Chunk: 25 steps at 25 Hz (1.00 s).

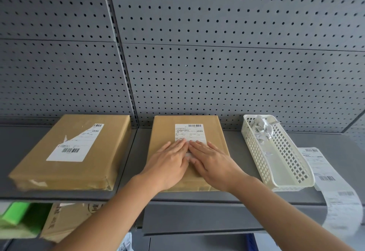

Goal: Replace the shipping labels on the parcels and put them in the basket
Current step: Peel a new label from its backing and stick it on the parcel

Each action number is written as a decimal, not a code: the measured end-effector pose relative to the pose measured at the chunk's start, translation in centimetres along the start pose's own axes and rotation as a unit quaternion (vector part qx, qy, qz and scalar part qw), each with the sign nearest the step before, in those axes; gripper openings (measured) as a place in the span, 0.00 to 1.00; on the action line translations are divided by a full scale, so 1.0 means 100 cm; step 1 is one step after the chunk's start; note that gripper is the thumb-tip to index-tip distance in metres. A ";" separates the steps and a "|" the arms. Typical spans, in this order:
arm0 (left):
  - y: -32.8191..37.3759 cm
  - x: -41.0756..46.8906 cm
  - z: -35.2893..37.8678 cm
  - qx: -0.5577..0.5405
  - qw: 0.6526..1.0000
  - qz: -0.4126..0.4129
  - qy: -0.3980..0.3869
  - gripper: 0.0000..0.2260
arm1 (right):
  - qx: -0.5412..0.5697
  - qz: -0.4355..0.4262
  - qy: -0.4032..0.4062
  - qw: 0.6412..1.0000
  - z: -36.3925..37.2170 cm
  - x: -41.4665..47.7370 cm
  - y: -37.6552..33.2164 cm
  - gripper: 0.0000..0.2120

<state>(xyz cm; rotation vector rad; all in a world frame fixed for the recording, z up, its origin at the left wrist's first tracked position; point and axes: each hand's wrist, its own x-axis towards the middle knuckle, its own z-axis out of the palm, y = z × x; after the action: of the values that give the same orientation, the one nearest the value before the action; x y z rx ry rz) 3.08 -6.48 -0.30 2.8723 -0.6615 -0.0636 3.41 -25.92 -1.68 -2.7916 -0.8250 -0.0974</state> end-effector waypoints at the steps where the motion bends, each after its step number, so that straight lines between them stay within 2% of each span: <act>1: 0.000 -0.002 0.001 0.002 1.000 -0.002 -0.001 0.26 | -0.005 0.002 0.000 1.000 0.001 -0.001 -0.001 0.27; 9: -0.006 -0.012 -0.001 0.019 0.999 -0.029 -0.017 0.26 | -0.013 0.047 0.008 0.999 -0.002 -0.015 0.018 0.33; 14: -0.008 -0.015 -0.002 0.014 0.999 -0.041 -0.020 0.26 | -0.001 0.076 0.008 0.997 -0.007 -0.024 0.027 0.25; 21: 0.014 -0.029 0.000 -0.001 1.000 0.009 0.006 0.27 | 0.000 0.000 0.011 1.000 -0.002 -0.034 -0.003 0.27; 25: 0.016 -0.036 0.009 0.005 1.000 0.016 0.004 0.37 | -0.011 -0.013 0.011 1.000 0.007 -0.034 -0.012 0.28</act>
<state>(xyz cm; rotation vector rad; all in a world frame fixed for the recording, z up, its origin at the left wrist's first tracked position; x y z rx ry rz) -0.94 -6.48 -0.83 2.8683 -0.7091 -0.0432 -0.05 -26.59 -2.52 -2.7945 -0.8614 -0.1410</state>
